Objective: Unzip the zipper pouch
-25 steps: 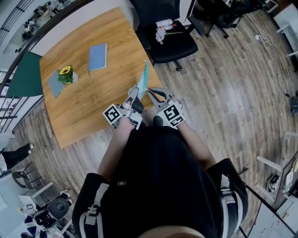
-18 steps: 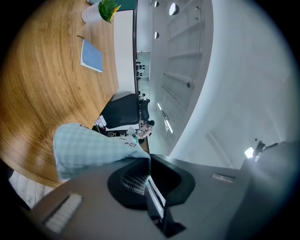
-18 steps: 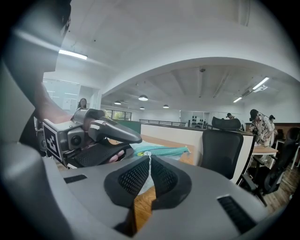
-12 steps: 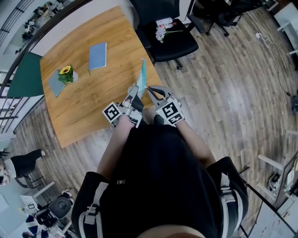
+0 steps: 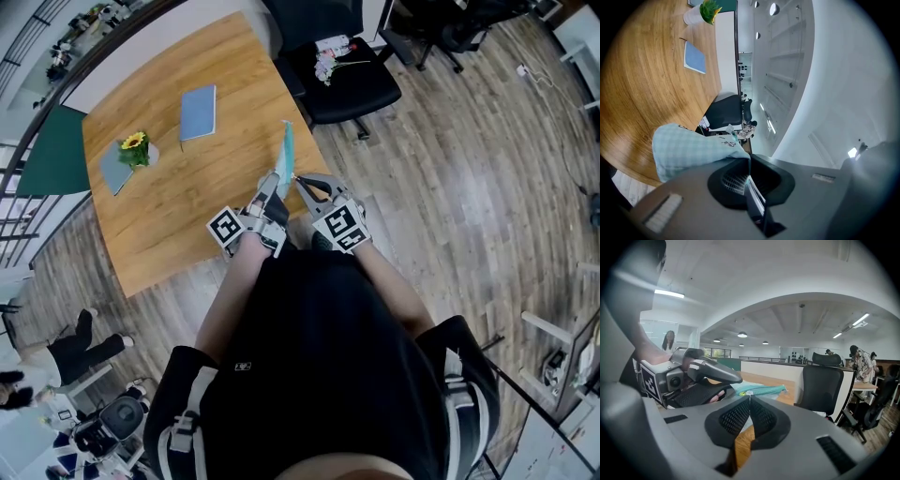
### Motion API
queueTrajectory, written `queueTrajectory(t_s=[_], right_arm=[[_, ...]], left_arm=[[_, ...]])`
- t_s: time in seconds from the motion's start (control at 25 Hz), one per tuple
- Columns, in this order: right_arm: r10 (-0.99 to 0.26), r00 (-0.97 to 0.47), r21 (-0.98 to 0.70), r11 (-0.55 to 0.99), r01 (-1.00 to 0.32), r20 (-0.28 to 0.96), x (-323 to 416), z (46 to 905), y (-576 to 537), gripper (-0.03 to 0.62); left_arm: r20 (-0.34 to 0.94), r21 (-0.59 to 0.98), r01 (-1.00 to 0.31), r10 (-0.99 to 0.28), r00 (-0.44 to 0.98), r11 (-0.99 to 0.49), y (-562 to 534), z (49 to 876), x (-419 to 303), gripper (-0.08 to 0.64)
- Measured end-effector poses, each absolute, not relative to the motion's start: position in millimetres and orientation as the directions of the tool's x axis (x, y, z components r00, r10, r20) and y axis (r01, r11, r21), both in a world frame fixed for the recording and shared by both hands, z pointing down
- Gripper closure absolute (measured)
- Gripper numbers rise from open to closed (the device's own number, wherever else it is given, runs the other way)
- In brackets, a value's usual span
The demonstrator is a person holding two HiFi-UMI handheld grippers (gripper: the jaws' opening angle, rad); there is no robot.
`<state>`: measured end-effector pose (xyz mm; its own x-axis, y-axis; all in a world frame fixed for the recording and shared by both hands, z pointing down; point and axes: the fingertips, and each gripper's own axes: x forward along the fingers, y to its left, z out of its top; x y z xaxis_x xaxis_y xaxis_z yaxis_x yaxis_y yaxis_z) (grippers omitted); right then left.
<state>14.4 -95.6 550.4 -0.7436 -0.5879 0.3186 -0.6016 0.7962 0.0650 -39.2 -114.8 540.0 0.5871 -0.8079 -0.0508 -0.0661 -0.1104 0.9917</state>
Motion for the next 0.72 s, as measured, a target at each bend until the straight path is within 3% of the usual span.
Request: queueTrajectory(t_s=[0.72], right_arm=[[-0.637, -0.691, 0.079, 0.752, -0.654, 0.342, 26, 555, -118, 0.588]], left_arm=[[-0.048, 0.993, -0.058, -0.790, 0.612, -0.105, -117, 544, -35, 0.555]])
